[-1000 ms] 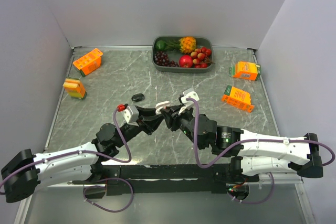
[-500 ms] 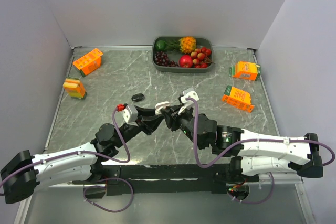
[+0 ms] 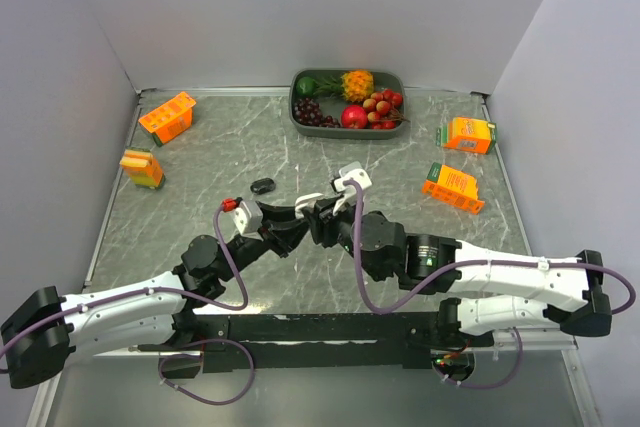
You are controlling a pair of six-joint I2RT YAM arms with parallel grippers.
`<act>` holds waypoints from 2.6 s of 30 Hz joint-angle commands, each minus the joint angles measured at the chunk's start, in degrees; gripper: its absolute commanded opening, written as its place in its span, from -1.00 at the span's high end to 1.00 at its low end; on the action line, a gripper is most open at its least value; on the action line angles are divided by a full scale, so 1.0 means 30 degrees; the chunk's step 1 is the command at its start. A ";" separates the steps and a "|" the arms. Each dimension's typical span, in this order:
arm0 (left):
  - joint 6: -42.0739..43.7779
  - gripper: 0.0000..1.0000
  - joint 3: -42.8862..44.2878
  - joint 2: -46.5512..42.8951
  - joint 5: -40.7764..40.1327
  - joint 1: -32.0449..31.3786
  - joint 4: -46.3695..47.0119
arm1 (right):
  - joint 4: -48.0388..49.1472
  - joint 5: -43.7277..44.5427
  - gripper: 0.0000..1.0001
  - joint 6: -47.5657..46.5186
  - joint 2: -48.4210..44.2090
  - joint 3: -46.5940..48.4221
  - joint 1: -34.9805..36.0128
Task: Insert the wireless bluetooth earbuds into the charging case
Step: Place the earbud in the charging case.
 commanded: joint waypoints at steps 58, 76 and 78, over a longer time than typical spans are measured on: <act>-0.0208 0.98 0.0109 -0.0399 0.0643 -0.0086 0.2240 | -0.6803 -0.2562 -0.16 0.0779 0.0551 0.3650 -0.0819; -0.0442 0.98 -0.0067 -0.0136 0.0702 -0.0086 0.2710 | -0.9444 -0.4701 -0.29 0.1219 0.0903 0.5467 -0.1874; -0.0354 0.98 -0.0154 -0.0282 0.0643 -0.0116 0.2651 | -0.9298 -0.4760 -0.29 0.1160 0.0786 0.5554 -0.1903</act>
